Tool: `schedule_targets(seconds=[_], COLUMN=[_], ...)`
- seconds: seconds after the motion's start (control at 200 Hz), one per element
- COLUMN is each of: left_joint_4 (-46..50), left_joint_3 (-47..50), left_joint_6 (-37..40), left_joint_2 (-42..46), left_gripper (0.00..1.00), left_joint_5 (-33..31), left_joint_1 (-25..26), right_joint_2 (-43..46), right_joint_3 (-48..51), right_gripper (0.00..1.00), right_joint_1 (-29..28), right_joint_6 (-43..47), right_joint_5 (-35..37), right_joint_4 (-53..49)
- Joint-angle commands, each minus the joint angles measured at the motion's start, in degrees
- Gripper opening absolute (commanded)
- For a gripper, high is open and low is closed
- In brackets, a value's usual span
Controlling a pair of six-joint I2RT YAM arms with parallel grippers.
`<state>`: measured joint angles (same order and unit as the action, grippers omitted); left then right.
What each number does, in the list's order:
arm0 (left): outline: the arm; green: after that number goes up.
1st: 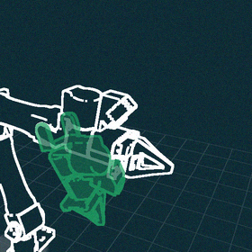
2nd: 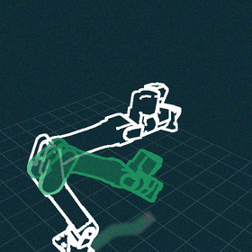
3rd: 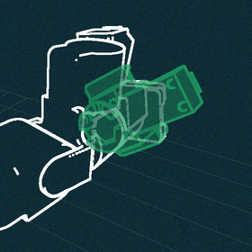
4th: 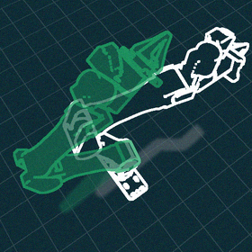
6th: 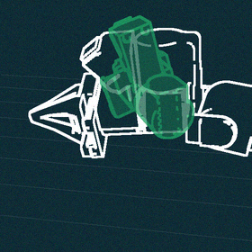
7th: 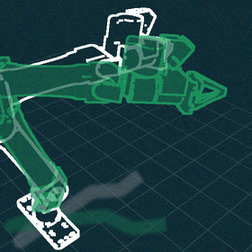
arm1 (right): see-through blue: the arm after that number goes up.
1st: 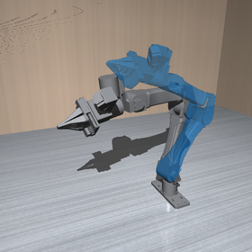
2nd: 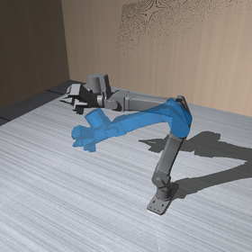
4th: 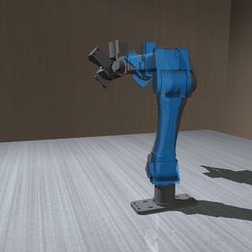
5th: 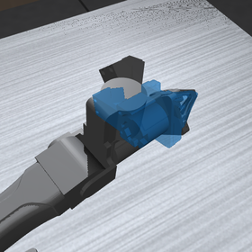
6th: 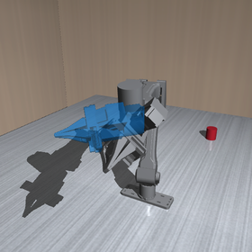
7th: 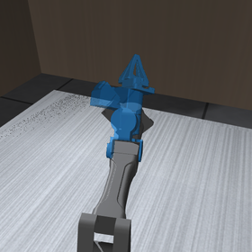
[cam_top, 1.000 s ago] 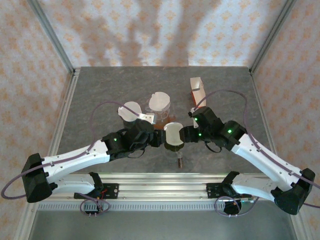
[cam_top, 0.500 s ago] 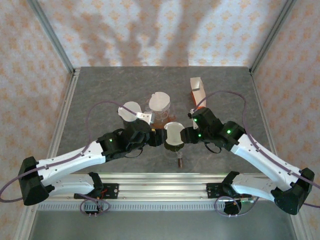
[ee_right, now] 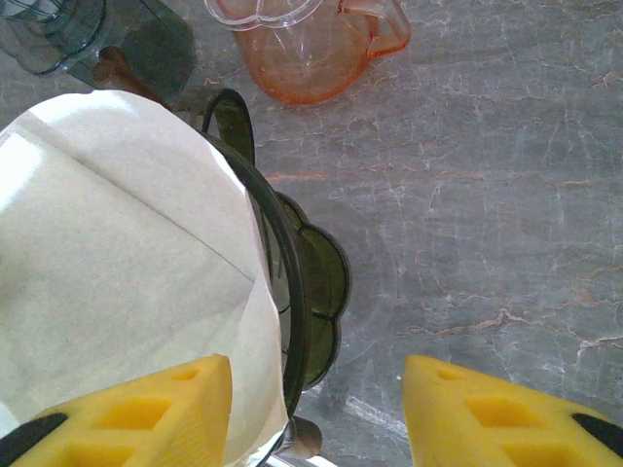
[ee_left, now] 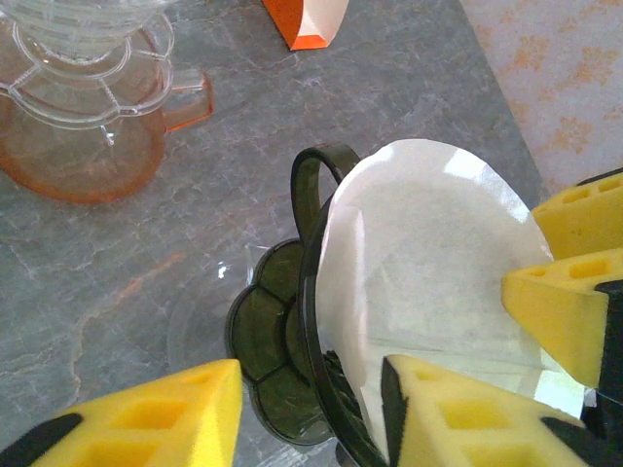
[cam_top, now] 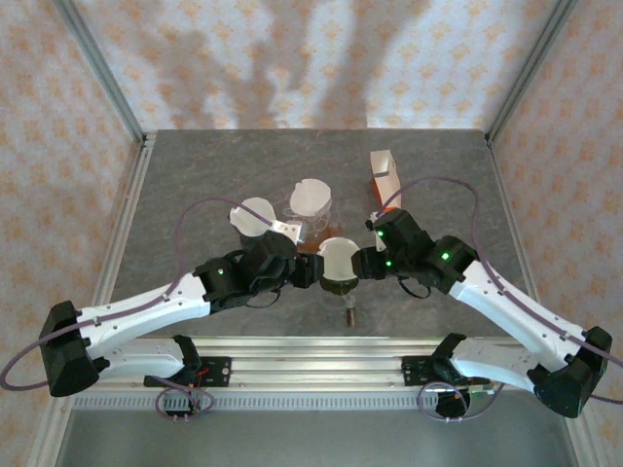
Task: Place the coffee filter in the dripper
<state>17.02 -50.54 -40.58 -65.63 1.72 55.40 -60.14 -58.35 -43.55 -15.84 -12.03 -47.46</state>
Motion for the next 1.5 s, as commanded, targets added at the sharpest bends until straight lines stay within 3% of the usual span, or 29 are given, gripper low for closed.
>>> schedule_targets(seconds=[0.0,0.455,0.5,0.626,0.706,0.916,1.306,1.496], left_joint_4=[0.6,1.5,0.9,-3.5,-4.1,-2.0,-1.0,-1.2], left_joint_3=[0.1,0.5,0.5,1.1,0.1,-3.0,-3.4,-2.7], left_joint_6=[-0.1,-1.4,-1.3,-0.3,1.0,2.9,3.2,2.4], left_joint_2=[-0.4,-0.2,0.0,1.6,1.8,-1.6,-4.1,-3.2], left_gripper=[0.39,0.36,0.38,0.55,0.59,0.57,0.39,0.42], left_joint_5=[-0.7,-2.4,-1.9,0.0,-0.5,-0.2,0.2,1.5], left_joint_1=[0.2,0.2,0.3,0.3,0.2,-1.7,-5.2,-5.4], right_joint_2=[0.0,0.0,0.0,0.0,0.0,0.0,0.1,0.0], right_joint_3=[0.3,0.2,0.2,0.0,-0.1,0.0,0.0,-0.1], right_gripper=[0.49,0.49,0.49,0.49,0.49,0.50,0.50,0.50], right_joint_1=[0.1,0.1,0.1,0.1,0.1,0.1,0.1,0.1], right_joint_6=[-0.4,-1.0,-1.1,-1.1,-1.2,-1.2,-1.5,-1.5], right_joint_5=[1.2,2.4,2.4,2.4,2.7,2.8,2.9,2.6], right_joint_4=[0.2,-0.6,-0.6,-0.7,-0.8,-0.8,-0.7,-0.7])
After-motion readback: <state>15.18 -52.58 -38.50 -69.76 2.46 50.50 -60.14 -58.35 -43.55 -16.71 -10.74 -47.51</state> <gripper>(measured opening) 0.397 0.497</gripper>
